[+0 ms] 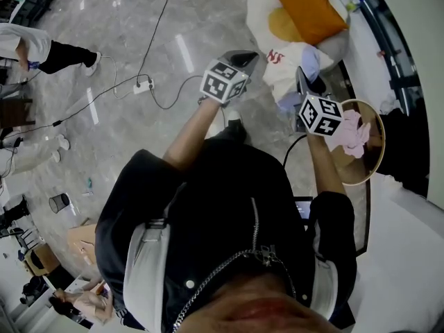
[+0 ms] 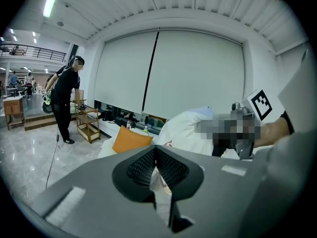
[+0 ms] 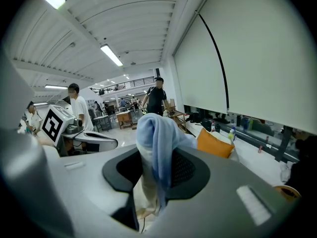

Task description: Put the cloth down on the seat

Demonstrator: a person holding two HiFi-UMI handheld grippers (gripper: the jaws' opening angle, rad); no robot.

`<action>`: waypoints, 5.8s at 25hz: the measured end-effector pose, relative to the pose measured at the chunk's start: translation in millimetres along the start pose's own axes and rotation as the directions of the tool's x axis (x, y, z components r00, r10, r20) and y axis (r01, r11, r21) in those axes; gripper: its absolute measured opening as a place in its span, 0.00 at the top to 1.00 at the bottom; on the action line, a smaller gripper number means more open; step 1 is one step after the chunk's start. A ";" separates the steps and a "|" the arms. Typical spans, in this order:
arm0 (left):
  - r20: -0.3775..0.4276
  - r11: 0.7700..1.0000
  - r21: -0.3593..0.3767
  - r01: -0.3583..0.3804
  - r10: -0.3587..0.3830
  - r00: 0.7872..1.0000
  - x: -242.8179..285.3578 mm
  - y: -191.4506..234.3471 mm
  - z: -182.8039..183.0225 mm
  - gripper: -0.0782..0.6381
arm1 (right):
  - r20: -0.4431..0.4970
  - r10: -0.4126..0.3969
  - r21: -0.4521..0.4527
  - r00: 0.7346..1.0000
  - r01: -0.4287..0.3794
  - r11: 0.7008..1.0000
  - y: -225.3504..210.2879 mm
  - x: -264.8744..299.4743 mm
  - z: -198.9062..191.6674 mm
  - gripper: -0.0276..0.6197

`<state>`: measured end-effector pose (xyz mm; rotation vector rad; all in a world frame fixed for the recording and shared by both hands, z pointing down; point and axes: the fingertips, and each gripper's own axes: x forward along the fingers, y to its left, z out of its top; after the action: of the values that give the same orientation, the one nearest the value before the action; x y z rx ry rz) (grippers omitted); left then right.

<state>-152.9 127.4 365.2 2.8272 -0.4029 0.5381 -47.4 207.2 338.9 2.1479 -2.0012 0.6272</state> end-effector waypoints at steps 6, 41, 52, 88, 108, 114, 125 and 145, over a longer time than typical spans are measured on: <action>-0.003 1.000 -0.002 0.015 -0.015 1.000 21.8 31.2 10.6 0.88 | -0.014 -0.014 0.000 1.000 0.014 1.000 -6.2 36.1 14.8 0.78; -0.049 0.999 -0.033 0.036 -0.038 0.998 108.2 114.4 35.4 0.88 | -0.062 -0.018 0.000 0.998 0.018 1.000 -47.3 140.6 51.1 0.77; -0.067 0.999 -0.030 -0.027 0.024 0.997 182.8 144.7 79.4 0.88 | -0.056 0.041 0.006 0.998 -0.041 0.999 -118.7 200.8 90.1 0.77; -0.137 1.000 -0.008 -0.025 0.024 0.990 306.2 144.5 123.3 0.88 | -0.066 0.065 0.087 0.996 -0.059 0.994 -243.9 257.6 107.3 0.77; -0.143 0.996 -0.091 0.025 -0.038 0.989 366.1 278.8 132.3 0.88 | -0.183 0.025 0.062 0.983 -0.013 0.998 -233.7 390.7 137.4 0.77; -0.137 0.993 -0.109 0.053 -0.068 0.988 378.4 309.0 129.4 0.88 | -0.225 0.002 0.056 0.974 0.010 0.998 -227.3 419.1 137.8 0.77; -0.165 0.987 -0.150 0.062 -0.087 0.982 403.0 340.4 108.0 0.88 | -0.255 -0.010 0.055 0.967 0.025 0.998 -231.7 458.3 133.2 0.77; -0.196 0.984 -0.174 0.046 -0.081 0.977 506.1 375.1 47.4 0.88 | -0.285 -0.037 0.097 0.958 0.067 0.993 -323.2 543.5 51.7 0.77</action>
<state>199.1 -349.1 584.7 2.5833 -0.3017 0.7337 295.0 -278.2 561.8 2.0222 -1.7923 0.9904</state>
